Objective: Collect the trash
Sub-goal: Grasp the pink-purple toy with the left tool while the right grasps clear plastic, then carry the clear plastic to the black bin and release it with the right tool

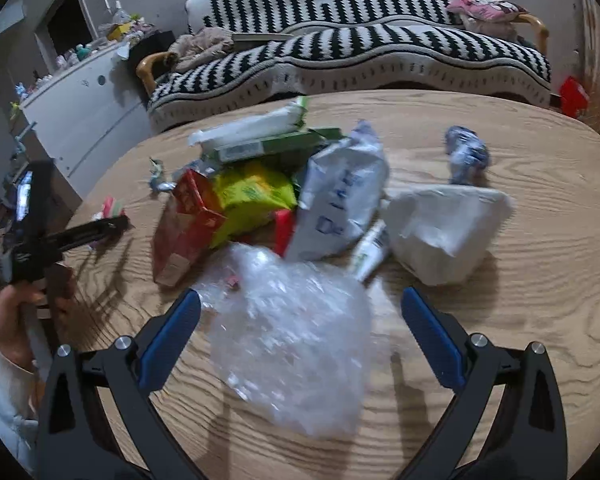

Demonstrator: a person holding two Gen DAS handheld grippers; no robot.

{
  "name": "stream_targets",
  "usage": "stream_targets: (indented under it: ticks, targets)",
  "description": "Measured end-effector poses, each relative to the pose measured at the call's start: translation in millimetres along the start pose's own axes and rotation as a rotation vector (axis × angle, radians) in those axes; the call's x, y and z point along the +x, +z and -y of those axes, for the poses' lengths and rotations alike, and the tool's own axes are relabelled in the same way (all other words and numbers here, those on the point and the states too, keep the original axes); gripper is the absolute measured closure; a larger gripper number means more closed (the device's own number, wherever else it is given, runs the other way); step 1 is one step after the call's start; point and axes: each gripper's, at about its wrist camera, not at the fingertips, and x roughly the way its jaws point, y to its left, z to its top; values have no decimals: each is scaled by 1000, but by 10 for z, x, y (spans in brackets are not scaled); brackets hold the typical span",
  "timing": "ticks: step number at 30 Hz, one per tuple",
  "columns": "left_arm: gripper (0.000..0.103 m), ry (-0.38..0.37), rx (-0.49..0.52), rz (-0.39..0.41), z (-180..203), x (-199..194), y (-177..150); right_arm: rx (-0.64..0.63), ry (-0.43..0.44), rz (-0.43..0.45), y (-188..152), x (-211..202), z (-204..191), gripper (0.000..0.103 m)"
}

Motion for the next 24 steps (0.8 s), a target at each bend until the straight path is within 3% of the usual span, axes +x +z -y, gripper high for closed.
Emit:
stream_targets:
  ticks: [1, 2, 3, 4, 5, 6, 7, 12, 17, 24]
  targets:
    - [6, -2, -29, 5, -25, 29, 13, -3, 8, 1, 18, 29, -16, 8]
    - [8, -5, -45, 10, -46, 41, 17, -2, 18, -7, 30, 55, -22, 22]
    - [13, -11, -61, 2, -73, 77, 24, -2, 32, -28, 34, 107, -24, 43]
    - [37, 52, -34, 8, -72, 84, 32, 3, 58, -41, 26, 151, -25, 54]
    - [41, 93, 0, 11, -58, 76, 42, 15, 96, -58, 22, 181, -11, 71]
    - [44, 105, 25, -5, -48, 72, 47, 37, 141, -78, 10, 212, 10, 81]
    - [47, 63, -12, -31, -106, 72, 47, 43, 154, -74, -4, 211, -1, 83]
    - [52, 7, -52, -44, -212, -92, 35, 2, 121, 14, 10, -9, -22, 89]
    - [52, 51, -68, -13, -193, -330, -27, 27, 96, 76, 38, -154, 100, 91]
    - [55, 35, -78, -4, -110, -620, -271, 61, 80, 82, 46, -187, 295, 94]
